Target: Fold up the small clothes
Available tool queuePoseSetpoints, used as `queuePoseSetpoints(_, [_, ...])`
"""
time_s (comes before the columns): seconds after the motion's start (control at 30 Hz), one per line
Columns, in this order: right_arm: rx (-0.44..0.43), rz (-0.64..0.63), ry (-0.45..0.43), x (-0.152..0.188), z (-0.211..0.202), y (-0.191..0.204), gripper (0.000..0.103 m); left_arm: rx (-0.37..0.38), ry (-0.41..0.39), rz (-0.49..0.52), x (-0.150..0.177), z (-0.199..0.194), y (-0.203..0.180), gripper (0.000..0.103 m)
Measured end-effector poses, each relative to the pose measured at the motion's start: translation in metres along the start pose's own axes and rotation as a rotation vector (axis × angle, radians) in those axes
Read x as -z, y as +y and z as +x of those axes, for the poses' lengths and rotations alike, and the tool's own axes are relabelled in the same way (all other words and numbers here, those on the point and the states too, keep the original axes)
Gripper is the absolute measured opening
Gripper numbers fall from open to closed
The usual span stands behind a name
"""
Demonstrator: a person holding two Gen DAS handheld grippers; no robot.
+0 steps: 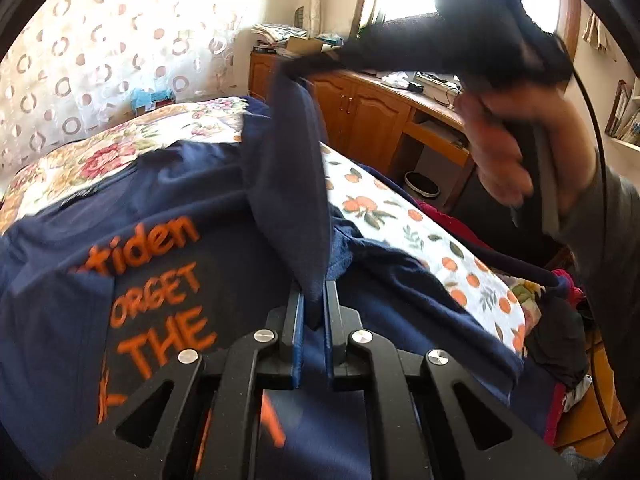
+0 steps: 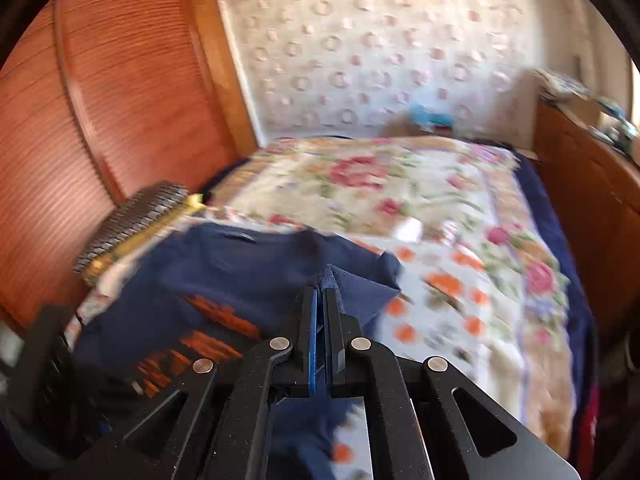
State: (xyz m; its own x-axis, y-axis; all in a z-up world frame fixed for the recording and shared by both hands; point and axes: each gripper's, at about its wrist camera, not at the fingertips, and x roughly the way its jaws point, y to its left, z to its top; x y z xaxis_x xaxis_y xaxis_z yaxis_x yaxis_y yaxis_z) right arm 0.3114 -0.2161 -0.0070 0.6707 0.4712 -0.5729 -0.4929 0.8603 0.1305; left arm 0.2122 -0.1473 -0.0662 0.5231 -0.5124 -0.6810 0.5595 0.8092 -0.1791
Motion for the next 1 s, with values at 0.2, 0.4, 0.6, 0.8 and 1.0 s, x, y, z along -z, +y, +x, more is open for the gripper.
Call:
queuePoseSetpoints(0.2, [-0.081,-0.08,0.023,-0.016,0.032,0.055,0.002,-0.031,-0.018,-0.084,0.016,-0.024,0.023,0.018])
queuePoseSetpoints(0.4, [-0.027,-0.032,0.061,-0.014,0.052,0.049,0.059,-0.063,-0.021,-0.083,0.025,-0.034,0.038,0.05])
queuePoseSetpoints(0.6, [0.065,-0.018,0.055,0.006,0.031,0.041,0.063,-0.126,-0.005,-0.074,0.04,-0.04,0.052,0.052])
queuePoseSetpoints(0.8, [0.079,-0.052,0.154,0.078,0.019,0.048,0.063,-0.135,0.012,-0.073,0.053,-0.044,0.062,0.076])
queuePoseSetpoints(1.0, [0.057,-0.034,0.221,0.122,0.022,0.051,0.038,-0.164,0.017,-0.098,0.049,-0.039,0.068,0.076])
